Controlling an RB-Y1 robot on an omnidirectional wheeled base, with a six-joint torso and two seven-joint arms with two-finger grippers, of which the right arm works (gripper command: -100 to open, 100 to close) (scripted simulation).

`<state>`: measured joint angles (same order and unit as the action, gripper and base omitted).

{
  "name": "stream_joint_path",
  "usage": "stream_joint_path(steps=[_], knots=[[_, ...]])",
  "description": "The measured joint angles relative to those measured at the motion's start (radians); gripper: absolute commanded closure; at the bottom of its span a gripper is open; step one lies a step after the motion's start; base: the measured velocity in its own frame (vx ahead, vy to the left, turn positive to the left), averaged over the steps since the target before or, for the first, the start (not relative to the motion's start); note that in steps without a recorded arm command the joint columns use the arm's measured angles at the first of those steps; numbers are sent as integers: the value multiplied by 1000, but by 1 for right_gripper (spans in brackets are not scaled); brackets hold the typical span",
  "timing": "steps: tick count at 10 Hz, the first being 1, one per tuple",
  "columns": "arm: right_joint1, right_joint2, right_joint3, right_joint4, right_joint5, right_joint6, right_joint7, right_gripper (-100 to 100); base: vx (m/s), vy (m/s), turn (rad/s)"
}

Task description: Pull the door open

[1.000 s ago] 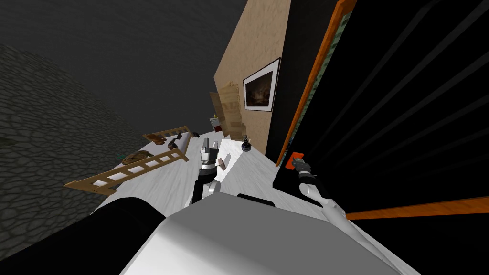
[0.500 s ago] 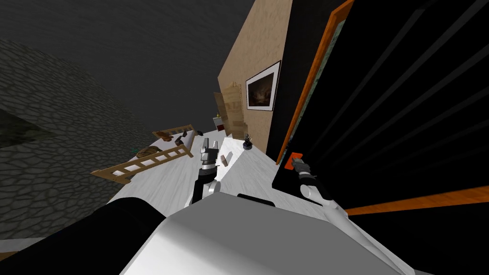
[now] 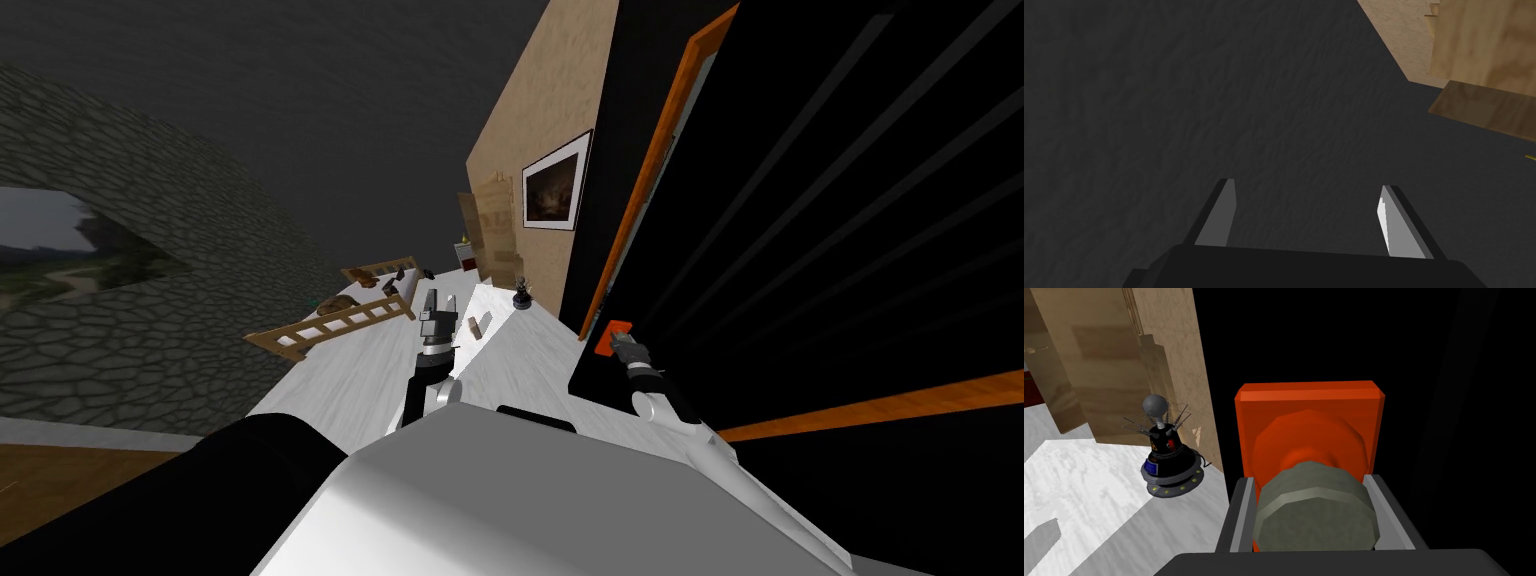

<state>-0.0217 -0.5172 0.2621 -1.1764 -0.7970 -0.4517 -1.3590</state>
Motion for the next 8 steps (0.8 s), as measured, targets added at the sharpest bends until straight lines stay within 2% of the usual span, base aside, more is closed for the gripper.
stream_joint_path(steps=[3, 5, 6, 8], knots=[[15, -34, 32, -22, 6, -13, -35, 100, -198, -62, 86], [22, -48, 50, -32, 10, -18, -51, 100, -125, -55, 47], [24, -48, 54, -31, 11, -17, -53, 100, -81, -24, -7], [48, -84, 87, -60, 19, -41, -79, 100, -112, -38, -15]])
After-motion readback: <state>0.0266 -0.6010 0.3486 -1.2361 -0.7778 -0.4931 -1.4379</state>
